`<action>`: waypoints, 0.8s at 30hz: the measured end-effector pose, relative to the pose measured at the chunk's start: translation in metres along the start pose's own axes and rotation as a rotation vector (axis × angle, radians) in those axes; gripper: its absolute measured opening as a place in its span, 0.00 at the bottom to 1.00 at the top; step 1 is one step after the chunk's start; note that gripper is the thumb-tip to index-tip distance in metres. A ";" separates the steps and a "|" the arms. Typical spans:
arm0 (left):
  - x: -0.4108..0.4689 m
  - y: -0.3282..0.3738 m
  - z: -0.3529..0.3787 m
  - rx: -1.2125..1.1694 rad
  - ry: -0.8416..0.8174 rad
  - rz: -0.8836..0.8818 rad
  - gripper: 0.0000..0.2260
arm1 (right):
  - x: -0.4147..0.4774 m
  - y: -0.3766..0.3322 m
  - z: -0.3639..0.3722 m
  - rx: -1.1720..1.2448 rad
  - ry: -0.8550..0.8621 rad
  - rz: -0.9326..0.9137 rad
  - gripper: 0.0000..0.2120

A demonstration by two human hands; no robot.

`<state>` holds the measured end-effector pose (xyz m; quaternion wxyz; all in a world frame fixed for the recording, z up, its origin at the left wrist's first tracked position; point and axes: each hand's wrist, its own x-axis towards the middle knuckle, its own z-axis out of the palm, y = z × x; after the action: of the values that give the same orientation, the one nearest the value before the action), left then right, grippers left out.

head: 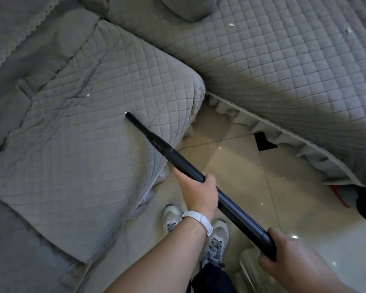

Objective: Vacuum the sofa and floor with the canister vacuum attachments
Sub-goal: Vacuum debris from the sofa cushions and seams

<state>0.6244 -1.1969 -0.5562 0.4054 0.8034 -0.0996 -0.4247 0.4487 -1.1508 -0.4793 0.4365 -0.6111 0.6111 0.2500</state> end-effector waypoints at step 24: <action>0.097 0.049 -0.073 0.016 0.059 -0.029 0.30 | 0.039 -0.114 -0.009 -0.019 -0.022 -0.103 0.08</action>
<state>0.7493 -1.2364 -0.5563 0.3955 0.8202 -0.0794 -0.4056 0.5621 -1.1941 -0.4816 0.4495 -0.6431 0.5717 0.2397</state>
